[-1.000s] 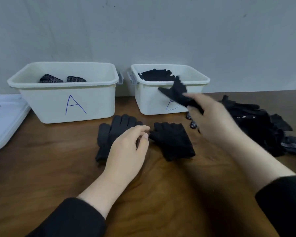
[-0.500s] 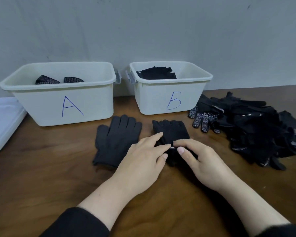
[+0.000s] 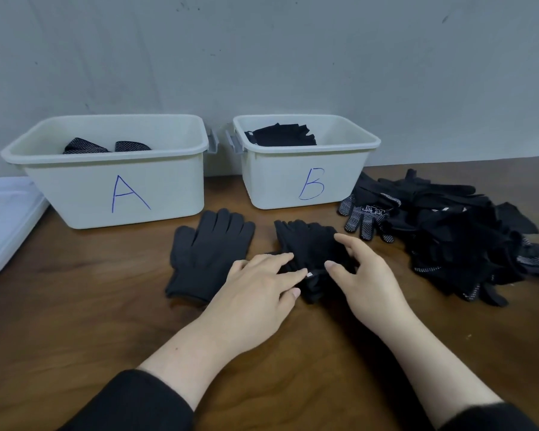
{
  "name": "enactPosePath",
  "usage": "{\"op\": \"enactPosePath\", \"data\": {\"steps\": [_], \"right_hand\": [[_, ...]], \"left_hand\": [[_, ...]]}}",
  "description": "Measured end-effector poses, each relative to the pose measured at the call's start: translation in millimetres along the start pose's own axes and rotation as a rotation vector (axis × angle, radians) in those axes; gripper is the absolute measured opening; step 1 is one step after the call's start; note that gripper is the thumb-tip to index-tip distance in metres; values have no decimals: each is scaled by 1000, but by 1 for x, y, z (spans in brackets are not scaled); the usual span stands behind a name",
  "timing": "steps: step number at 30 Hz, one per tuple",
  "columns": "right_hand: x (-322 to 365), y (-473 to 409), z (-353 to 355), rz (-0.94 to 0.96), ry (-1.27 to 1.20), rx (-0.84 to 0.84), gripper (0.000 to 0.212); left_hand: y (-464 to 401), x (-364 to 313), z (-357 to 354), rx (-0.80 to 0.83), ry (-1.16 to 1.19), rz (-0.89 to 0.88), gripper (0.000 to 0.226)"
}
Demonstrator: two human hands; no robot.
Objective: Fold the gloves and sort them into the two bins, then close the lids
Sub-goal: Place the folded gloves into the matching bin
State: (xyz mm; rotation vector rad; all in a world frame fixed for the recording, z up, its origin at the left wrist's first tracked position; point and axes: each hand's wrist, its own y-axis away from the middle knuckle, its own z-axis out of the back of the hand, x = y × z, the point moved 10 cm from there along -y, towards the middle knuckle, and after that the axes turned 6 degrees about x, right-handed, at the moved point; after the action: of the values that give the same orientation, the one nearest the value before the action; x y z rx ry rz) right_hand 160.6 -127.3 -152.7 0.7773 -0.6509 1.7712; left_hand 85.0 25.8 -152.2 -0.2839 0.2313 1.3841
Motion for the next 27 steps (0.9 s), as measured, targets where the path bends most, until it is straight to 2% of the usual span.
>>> {"op": "enactPosePath", "data": {"steps": [3, 5, 7, 9, 12, 14, 16, 18, 19, 21, 23, 27], "right_hand": [[12, 0, 3, 49, -84, -1, 51], [25, 2, 6, 103, -91, 29, 56], [45, 4, 11, 175, -64, 86, 60], [69, 7, 14, 262, 29, 183, 65], [111, 14, 17, 377, 213, 312, 64], [131, 15, 22, 432, 289, 335, 64], [144, 14, 28, 460, 325, 307, 58], [148, 8, 40, 454, 289, 215, 54], [147, 5, 47, 426, 228, 164, 55], [134, -3, 52, 309, 87, 135, 57], [116, -9, 45, 186, 37, 192, 56], [112, -12, 37, 148, -31, 244, 39]], "left_hand": [[5, 2, 24, -186, 90, -7, 38], [10, 14, 45, -354, 257, 36, 37], [11, 30, 57, -435, 450, 85, 43], [6, 34, 65, -388, 524, 76, 56], [-8, 21, 75, -246, 401, -45, 67], [-14, 14, 77, -132, 364, -87, 59], [-15, 13, 76, -51, 376, -93, 35], [-13, 18, 82, -47, 513, -65, 9], [-11, 20, 86, -60, 604, -48, 5], [-7, 24, 96, -105, 726, -38, 8], [-5, 26, 104, -137, 754, -27, 9], [-5, 40, 106, -165, 808, 17, 4]]}}
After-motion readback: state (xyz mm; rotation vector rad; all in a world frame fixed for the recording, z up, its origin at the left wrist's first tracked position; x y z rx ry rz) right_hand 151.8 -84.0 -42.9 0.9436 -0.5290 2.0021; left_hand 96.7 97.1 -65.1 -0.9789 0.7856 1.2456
